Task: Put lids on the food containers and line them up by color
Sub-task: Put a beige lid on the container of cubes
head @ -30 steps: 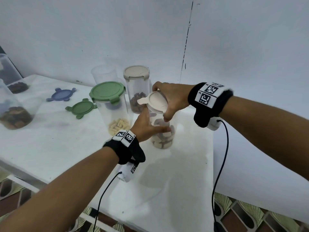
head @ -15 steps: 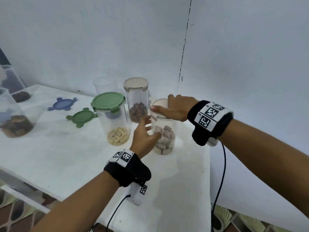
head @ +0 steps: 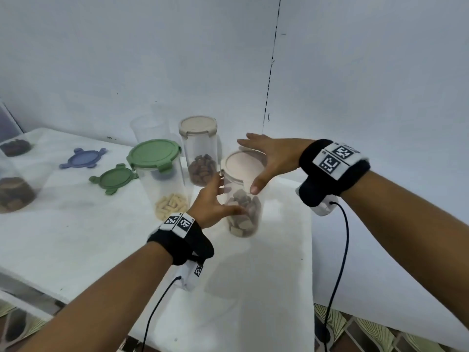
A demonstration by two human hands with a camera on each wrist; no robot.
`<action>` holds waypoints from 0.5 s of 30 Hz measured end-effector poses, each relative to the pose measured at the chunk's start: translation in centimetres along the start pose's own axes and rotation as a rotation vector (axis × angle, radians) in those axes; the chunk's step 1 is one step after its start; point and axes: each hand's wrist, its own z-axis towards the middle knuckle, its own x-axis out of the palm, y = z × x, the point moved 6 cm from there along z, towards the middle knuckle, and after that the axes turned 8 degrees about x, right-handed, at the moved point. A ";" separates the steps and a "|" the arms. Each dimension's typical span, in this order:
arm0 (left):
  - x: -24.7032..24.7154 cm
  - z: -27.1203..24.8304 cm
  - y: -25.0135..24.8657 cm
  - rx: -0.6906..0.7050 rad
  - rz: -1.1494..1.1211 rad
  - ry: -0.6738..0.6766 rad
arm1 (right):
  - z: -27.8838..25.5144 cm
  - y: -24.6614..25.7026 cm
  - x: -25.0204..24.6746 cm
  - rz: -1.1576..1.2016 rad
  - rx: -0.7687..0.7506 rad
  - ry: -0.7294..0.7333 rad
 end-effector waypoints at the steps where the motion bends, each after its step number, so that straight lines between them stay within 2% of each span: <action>1: 0.0 0.0 0.0 0.005 -0.002 0.005 | 0.5 0.4 0.2 -0.033 -0.007 0.015; 4: -0.1 0.1 0.4 0.005 -0.024 0.008 | 1.7 1.2 0.8 -0.010 -0.013 0.032; 11: 0.1 0.1 0.8 0.006 -0.065 -0.012 | 2.6 1.6 1.6 0.017 -0.053 -0.124; 15: 0.3 -0.1 0.9 0.009 -0.090 0.005 | 2.5 1.4 1.8 0.047 -0.042 -0.100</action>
